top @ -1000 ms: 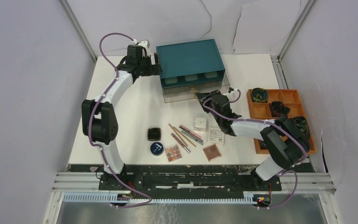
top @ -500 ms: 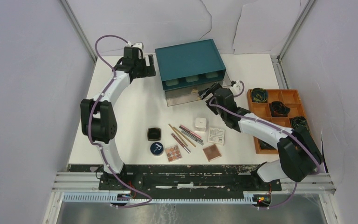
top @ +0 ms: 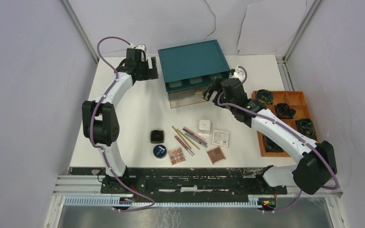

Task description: Organize the makeup

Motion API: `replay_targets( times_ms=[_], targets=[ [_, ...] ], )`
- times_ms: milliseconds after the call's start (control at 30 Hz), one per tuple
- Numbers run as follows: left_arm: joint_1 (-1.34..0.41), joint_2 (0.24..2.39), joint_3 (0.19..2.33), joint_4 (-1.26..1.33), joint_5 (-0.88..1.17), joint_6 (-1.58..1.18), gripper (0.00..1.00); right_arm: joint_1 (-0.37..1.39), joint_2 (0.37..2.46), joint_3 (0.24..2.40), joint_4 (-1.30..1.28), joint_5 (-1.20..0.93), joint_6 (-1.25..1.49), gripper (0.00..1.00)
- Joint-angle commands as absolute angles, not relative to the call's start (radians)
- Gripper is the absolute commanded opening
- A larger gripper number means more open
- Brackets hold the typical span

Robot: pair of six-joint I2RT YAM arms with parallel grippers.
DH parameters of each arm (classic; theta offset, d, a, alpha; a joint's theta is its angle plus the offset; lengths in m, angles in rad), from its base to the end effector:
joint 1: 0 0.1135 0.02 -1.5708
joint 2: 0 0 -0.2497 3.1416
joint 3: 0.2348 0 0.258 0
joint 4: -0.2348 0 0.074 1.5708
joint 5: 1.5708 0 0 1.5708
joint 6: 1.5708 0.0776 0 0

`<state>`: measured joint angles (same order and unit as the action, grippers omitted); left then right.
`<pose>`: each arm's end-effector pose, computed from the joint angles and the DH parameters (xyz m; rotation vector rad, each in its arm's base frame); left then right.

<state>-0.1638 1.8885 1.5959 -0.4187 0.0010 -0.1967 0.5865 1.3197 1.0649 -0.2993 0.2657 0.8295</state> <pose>0.4641 -0.0768 0.2368 -0.0371 2.2890 -0.1892 0.2965 0.1726 0.2719 0.4193 2.1136 0.5605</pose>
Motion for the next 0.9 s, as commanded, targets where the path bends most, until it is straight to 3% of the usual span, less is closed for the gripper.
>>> replay_targets(
  times_ms=[0, 267, 567, 867],
  targets=[
    [-0.164, 1.875, 1.599, -0.406, -0.006, -0.189, 1.00, 0.586, 1.263, 1.173, -0.618, 0.301, 0.600, 0.91],
    [-0.163, 1.873, 1.602, -0.411, -0.022, -0.179, 1.00, 0.619, 1.224, 1.081, -0.892, 0.299, 0.528, 0.89],
    [-0.163, 1.871, 1.602, -0.424, -0.020, -0.177, 1.00, 0.672, 1.144, 0.963, -0.891, 0.290, 0.600, 0.90],
    [-0.171, 1.872, 1.604, -0.431, -0.065, -0.149, 1.00, 0.698, 1.130, 0.844, -0.748, 0.313, 0.766, 0.99]
  ],
)
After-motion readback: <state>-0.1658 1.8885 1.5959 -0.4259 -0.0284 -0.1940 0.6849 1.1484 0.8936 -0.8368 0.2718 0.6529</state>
